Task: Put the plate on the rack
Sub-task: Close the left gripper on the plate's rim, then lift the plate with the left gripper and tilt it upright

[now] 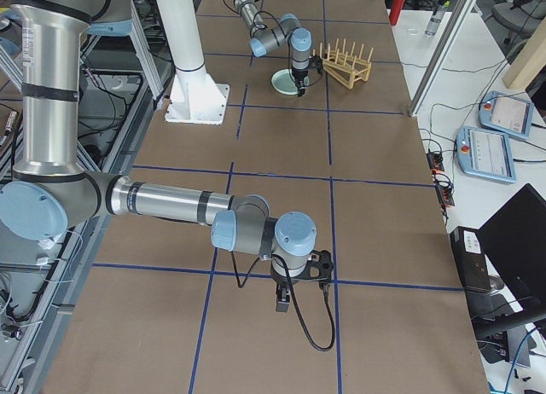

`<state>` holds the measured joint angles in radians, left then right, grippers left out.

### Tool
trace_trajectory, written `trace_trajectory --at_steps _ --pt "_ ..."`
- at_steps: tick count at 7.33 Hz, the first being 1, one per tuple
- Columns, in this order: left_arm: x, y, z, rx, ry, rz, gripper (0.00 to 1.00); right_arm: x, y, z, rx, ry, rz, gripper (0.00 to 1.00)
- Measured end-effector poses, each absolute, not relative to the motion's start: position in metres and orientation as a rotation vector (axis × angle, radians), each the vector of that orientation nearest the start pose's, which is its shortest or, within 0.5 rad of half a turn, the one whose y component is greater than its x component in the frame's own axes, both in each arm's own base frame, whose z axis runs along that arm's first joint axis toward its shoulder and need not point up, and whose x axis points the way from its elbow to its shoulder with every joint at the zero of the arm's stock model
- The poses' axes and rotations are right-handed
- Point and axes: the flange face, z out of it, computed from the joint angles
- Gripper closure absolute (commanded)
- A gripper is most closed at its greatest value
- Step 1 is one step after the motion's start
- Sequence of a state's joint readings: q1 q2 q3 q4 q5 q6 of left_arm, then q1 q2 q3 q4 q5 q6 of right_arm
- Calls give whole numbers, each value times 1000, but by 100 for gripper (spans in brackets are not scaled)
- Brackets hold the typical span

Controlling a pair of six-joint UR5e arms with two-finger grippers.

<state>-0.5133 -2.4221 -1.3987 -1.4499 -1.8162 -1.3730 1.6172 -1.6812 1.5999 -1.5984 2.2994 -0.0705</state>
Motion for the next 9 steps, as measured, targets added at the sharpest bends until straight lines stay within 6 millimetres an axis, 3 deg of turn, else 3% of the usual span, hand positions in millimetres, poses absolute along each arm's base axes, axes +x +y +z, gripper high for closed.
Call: trace_trajectory --at_steps 3,6,7,9 --pt "611 -466 224 -30 611 -233 100 87 -432 701 -61 -733 17 0" --pt "608 -466 217 -32 632 -239 100 87 -431 702 -61 -733 18 0" --pt "601 -467 207 -35 669 -238 100 87 -431 702 -61 -733 17 0" --pt "554 -469 155 -71 829 -230 100 87 -431 702 -62 -733 17 0"
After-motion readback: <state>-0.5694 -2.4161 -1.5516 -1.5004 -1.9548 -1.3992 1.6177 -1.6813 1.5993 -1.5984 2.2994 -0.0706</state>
